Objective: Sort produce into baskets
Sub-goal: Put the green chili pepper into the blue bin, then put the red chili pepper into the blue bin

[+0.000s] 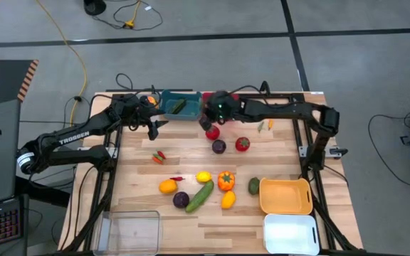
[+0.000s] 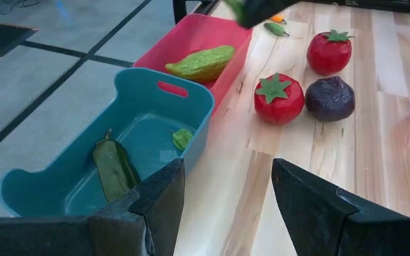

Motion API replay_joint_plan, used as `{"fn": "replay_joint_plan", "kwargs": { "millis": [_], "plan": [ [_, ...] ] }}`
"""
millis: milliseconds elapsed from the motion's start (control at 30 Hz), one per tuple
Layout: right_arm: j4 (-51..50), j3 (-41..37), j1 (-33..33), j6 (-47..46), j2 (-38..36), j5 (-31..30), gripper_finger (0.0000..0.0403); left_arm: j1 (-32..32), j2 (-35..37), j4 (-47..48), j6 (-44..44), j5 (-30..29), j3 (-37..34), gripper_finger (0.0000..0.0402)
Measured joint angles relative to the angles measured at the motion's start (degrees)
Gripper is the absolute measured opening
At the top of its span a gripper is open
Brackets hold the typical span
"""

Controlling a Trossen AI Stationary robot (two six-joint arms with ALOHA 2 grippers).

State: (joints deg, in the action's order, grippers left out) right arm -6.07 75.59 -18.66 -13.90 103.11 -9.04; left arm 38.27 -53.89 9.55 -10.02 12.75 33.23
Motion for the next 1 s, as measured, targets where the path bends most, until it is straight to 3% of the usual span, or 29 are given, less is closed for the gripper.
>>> {"fn": "replay_joint_plan", "kwargs": {
  "millis": [200, 333, 633, 1000],
  "plan": [
    [16.76, -0.04, -2.46, 2.29, 7.12, 3.26, 0.0053, -0.01, 0.00, 0.01, 0.04, -0.06, 0.00, 0.0199],
    [22.77, -0.04, -3.40, 1.77, 10.50, 3.43, 0.0053, -0.03, 0.00, 0.01, 0.15, -0.97, 0.00, 0.0199],
    [23.49, 0.84, -4.78, 1.79, 12.55, 8.99, 0.0066, -0.03, 0.00, 0.58, 0.75, -4.00, 0.00, 0.0199],
    [23.17, 0.85, -5.14, 1.79, 12.44, 9.14, 0.0138, -0.03, 0.00, 0.75, -1.26, -3.96, 0.00, 0.0199]
  ]
}}
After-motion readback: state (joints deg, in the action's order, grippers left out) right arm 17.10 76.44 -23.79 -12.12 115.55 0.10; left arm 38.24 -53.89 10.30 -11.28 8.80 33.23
